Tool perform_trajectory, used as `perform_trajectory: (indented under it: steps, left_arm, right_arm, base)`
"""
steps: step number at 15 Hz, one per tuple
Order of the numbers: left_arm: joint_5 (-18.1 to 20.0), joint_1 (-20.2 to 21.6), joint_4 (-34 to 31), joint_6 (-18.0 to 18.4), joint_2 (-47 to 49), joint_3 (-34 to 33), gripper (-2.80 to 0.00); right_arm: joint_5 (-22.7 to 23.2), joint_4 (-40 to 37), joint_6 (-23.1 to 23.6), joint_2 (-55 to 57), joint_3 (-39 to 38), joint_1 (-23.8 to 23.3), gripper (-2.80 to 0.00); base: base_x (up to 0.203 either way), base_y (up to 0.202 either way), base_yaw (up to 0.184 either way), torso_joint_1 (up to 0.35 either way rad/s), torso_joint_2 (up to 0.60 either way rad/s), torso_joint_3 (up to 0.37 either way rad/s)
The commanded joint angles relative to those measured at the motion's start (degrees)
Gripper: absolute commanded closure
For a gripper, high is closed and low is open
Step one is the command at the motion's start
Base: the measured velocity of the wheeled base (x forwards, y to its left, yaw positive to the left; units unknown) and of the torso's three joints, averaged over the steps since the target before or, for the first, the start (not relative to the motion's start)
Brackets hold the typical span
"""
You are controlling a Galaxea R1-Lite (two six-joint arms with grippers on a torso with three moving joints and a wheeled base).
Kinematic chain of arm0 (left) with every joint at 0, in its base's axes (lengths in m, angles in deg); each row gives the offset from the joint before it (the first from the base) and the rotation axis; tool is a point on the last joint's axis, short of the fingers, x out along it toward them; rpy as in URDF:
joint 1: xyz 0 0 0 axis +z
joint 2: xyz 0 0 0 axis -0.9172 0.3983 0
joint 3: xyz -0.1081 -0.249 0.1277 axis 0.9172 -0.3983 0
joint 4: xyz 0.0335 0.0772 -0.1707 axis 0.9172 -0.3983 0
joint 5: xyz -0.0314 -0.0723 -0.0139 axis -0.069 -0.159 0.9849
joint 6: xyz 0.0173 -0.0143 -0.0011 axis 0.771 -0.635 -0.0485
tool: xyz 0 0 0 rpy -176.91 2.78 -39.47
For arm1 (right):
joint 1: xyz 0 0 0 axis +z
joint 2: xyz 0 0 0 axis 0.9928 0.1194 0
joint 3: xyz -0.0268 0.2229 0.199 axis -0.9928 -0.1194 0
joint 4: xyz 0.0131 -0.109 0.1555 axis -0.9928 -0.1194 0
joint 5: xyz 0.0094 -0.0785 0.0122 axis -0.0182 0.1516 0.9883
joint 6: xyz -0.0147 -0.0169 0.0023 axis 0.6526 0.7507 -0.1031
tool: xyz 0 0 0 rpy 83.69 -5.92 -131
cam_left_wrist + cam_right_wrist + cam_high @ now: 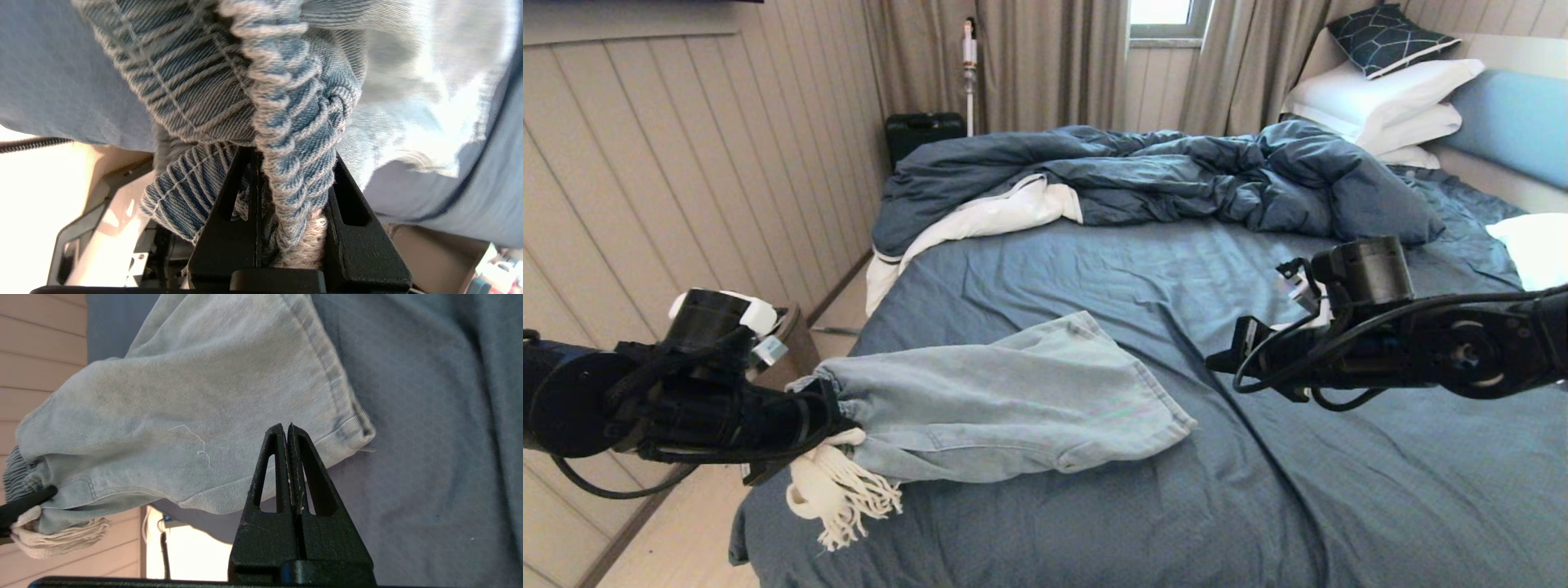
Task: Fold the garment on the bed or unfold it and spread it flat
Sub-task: Fold the blue shorts
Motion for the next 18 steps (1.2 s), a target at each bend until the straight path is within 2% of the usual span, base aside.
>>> perform_trajectory:
  steps: [1,5,7,11,14,18]
  left_arm:
    - [0.1,-0.4,-1.3,0.1,-2.9,2.1,0.0]
    - [0.1,-11.5,-8.1,-0.9,-0.9,12.0,0.0]
    - [-0.2,-15.0,-10.7,-2.2,1.9,17.5,0.0]
    - [-4.2,-23.1,-15.6,-3.9,10.1,30.7,0.0]
    - [-6.0,-26.8,-19.1,-4.1,18.6,41.9,0.0]
    - [-8.2,-30.0,-21.0,-4.1,29.9,55.5,0.0]
  right_arm:
    - [0.8,0.1,-0.2,-0.5,-0.5,-1.2,0.0]
    - [2.5,0.1,-0.1,-1.9,-2.1,-3.2,0.0]
    - [3.1,0.1,-0.1,-2.3,-2.2,-3.9,0.0]
    - [4.1,2.1,-0.1,-2.6,-4.0,-5.0,0.0]
    - [5.2,6.0,-0.3,-2.4,-5.9,-6.4,0.0]
    - [7.0,6.1,-0.1,-2.4,-6.6,-8.1,0.0]
  base:
    - [0.0,0.0,0.0,0.0,0.0,0.0]
    - [0.0,0.0,0.0,0.0,0.0,0.0]
    - [0.0,0.0,0.0,0.0,0.0,0.0]
    - [0.0,0.0,0.0,0.0,0.0,0.0]
    - [0.0,0.0,0.0,0.0,0.0,0.0]
    - [0.0,0.0,0.0,0.0,0.0,0.0]
